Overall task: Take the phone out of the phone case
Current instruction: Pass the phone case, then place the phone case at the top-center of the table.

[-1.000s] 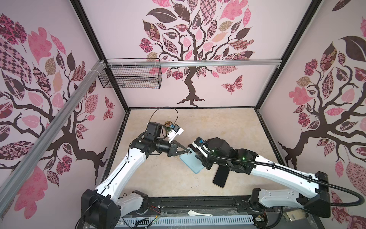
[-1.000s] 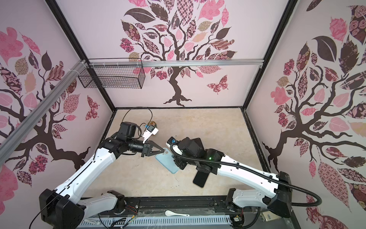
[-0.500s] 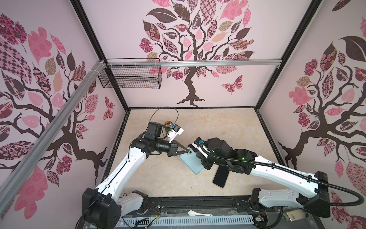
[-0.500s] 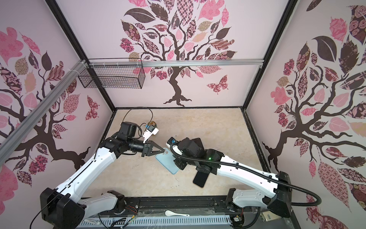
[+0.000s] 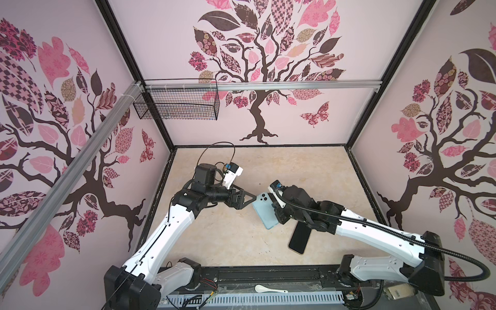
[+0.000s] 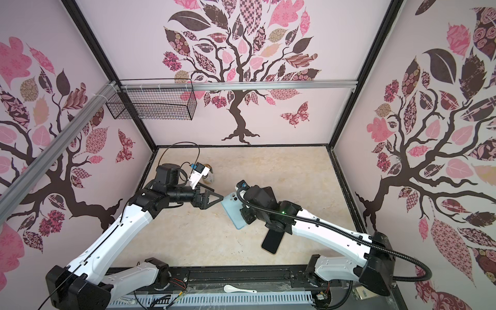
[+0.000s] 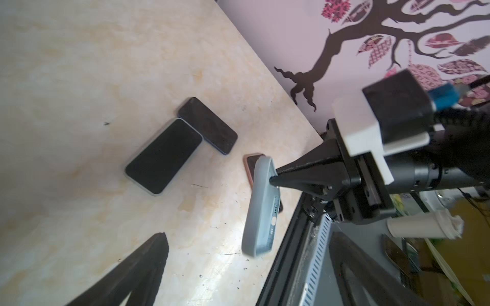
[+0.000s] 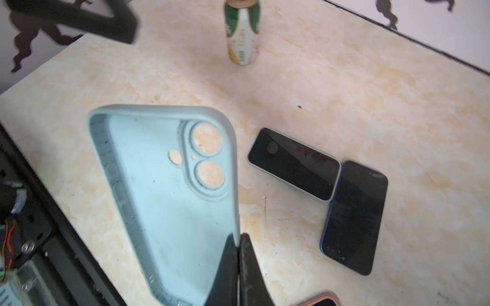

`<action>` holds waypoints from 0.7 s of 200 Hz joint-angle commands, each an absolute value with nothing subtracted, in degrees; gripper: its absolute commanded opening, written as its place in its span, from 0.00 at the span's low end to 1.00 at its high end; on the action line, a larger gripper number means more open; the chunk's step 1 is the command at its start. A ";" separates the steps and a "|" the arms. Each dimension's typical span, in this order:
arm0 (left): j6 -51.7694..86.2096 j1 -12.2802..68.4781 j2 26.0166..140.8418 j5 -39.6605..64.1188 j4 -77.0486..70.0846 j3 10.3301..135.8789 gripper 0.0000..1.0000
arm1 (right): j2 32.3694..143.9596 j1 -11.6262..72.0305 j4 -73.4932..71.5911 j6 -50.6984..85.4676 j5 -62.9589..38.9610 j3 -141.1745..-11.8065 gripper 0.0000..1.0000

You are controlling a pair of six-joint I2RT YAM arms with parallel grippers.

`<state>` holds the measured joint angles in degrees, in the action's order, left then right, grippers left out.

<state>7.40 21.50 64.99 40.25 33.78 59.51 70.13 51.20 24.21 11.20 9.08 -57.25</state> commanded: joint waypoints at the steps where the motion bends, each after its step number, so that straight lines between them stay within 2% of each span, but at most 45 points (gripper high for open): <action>1: 10.67 21.62 66.48 29.80 32.45 58.54 0.98 | 72.01 43.41 25.42 17.13 4.62 -56.08 0.00; 36: 15.49 21.63 68.39 26.30 27.37 56.51 0.98 | 77.05 33.31 27.25 18.61 -0.27 -58.18 0.00; 55: 20.47 21.70 69.11 22.24 22.64 54.23 0.98 | 82.84 29.93 30.53 19.95 0.27 -62.45 0.00; 84: 22.83 23.59 70.84 15.71 18.98 53.48 0.98 | 92.80 28.51 36.43 24.98 8.91 -71.35 0.00; 115: 30.09 25.07 75.80 14.97 16.01 55.52 0.98 | 97.76 27.83 33.09 23.82 15.21 -74.65 0.00; 126: 30.59 25.99 78.38 14.18 17.75 57.88 0.98 | 99.81 26.87 32.77 21.84 14.79 -76.75 0.00; 140: 28.03 28.63 80.60 10.98 19.03 60.55 0.98 | 101.86 25.13 32.47 17.55 9.47 -79.01 0.00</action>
